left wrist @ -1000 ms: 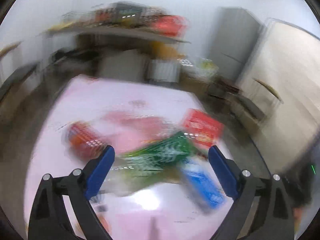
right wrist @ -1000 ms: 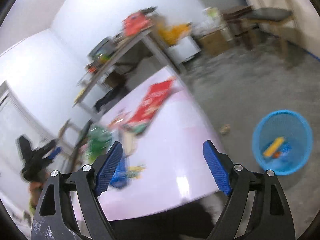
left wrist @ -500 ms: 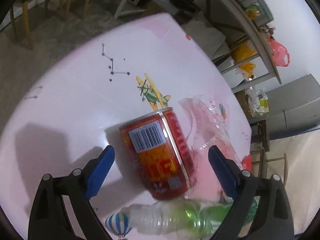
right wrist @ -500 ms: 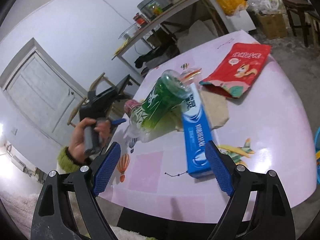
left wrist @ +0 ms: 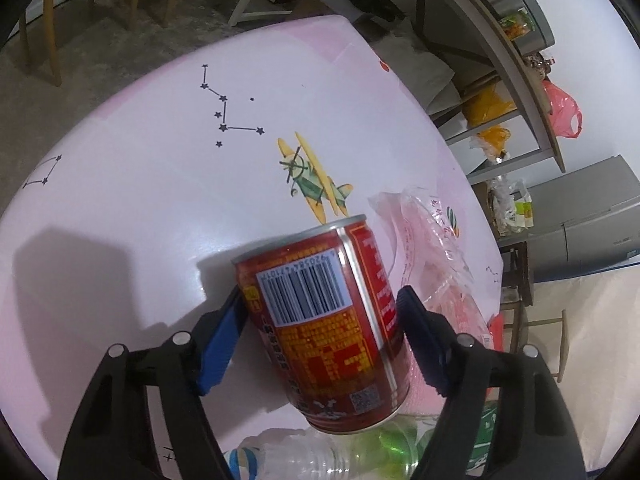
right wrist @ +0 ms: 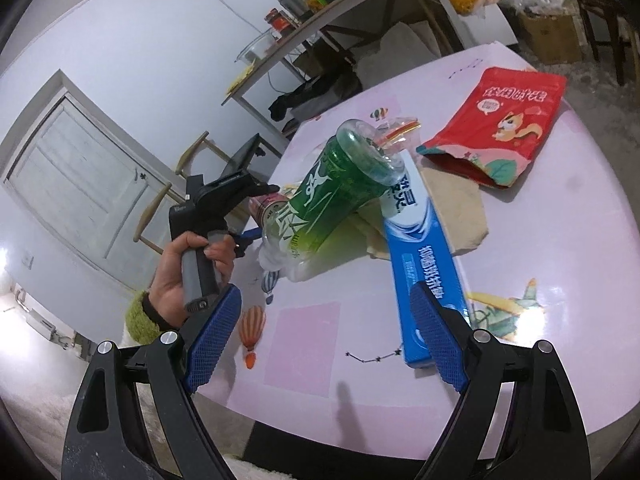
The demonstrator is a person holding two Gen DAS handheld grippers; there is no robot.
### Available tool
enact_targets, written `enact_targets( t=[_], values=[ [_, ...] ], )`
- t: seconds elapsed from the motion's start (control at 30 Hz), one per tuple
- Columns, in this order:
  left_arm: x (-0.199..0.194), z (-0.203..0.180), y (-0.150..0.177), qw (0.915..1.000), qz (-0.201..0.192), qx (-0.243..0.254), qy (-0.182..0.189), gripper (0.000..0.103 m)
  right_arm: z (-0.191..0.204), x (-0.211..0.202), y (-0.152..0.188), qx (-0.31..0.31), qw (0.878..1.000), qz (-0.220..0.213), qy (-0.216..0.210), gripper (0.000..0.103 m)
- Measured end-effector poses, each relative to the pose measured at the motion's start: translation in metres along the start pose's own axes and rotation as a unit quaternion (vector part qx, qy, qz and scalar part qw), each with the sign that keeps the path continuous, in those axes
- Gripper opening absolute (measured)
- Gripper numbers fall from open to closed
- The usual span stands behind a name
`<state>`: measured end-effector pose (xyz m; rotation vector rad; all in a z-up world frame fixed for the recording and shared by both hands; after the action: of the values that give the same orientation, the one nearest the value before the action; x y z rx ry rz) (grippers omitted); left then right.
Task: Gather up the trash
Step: 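Grasp the red can with the left tool while the right tool reaches toward the green bottle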
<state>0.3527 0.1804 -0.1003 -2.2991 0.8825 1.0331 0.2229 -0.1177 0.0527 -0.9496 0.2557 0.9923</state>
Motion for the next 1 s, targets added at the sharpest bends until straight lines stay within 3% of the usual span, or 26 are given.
enact_targets(
  t=[0.27,0.5,1.0],
  values=[
    [-0.016,0.016,0.004,0.9995,-0.019,0.024,0.008,0.073,0.001,0.019,-0.013,0.060,0.997,0.007,-0.038,0.082],
    [-0.023,0.022,0.012,0.9981,-0.029,0.052,0.013,0.072,-0.003,0.058,-0.023,0.168,0.982,0.016,-0.079,0.082],
    [-0.025,0.027,0.014,0.9969,-0.025,0.067,0.035,0.072,0.000,0.137,-0.039,0.286,0.958,0.005,0.015,0.082]
  ],
)
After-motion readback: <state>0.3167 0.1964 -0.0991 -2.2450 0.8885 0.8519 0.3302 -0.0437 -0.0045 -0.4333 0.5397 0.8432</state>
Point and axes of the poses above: each gripper's, at about its wrist camera, not at the fingertips, and x roughly the way its jaws point, z to its left, y to its underside, the point moved 6 cm from there along x, roughly the way its jaws point, and after that the axes turned 7 degrees about -x, right-handed, at the moved point
